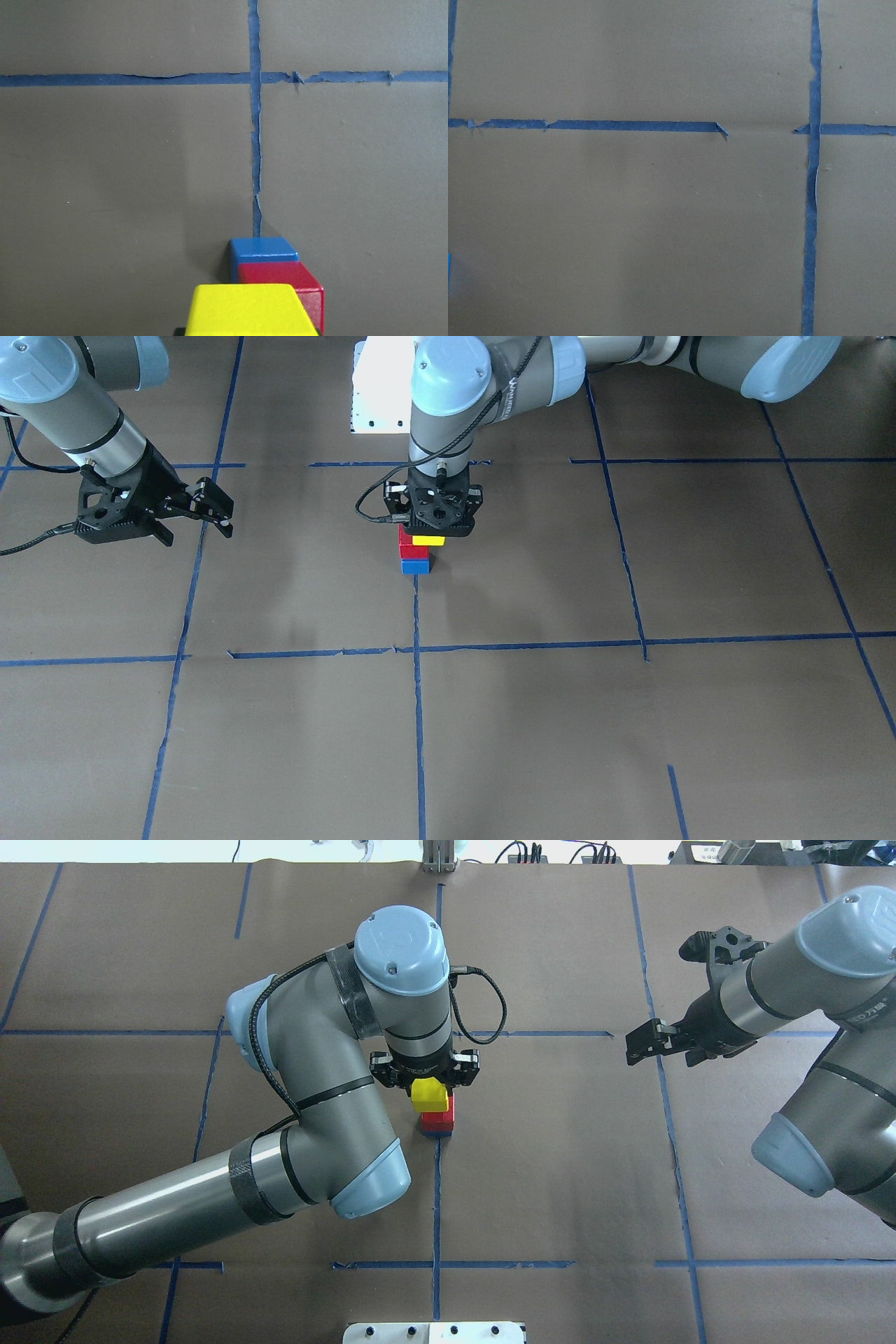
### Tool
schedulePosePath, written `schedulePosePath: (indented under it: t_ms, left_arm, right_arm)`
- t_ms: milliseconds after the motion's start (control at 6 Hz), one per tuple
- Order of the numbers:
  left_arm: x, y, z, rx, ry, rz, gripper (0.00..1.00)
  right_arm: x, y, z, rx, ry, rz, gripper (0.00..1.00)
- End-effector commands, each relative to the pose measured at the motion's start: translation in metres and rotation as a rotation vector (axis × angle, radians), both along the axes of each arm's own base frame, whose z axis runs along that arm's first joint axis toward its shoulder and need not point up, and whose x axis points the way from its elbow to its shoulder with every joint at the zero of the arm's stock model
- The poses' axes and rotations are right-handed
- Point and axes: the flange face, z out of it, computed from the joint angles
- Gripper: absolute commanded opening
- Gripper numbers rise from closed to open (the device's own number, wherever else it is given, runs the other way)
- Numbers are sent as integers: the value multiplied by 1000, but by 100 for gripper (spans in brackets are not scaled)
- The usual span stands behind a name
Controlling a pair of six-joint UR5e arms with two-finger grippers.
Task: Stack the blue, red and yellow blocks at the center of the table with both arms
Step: 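Carry the yellow cube with the left gripper onto the red cube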
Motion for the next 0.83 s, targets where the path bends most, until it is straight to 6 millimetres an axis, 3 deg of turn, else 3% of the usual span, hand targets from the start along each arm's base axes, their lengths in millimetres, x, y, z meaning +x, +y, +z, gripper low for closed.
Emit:
schedulePosePath:
  t_ms: [0,500,667]
  left_arm:
    - [6,5,1,-4,-6,-5,0]
    - [8,8,-2,-18,-9,-37,0]
    - [17,18,-1,-6,-16,-32,0]
  right_arm:
    - [0,0,0,1,0,0,100]
    - [-1,0,1,-2,2,-1,100]
    - [-1,1,1,-1,2,-2,100]
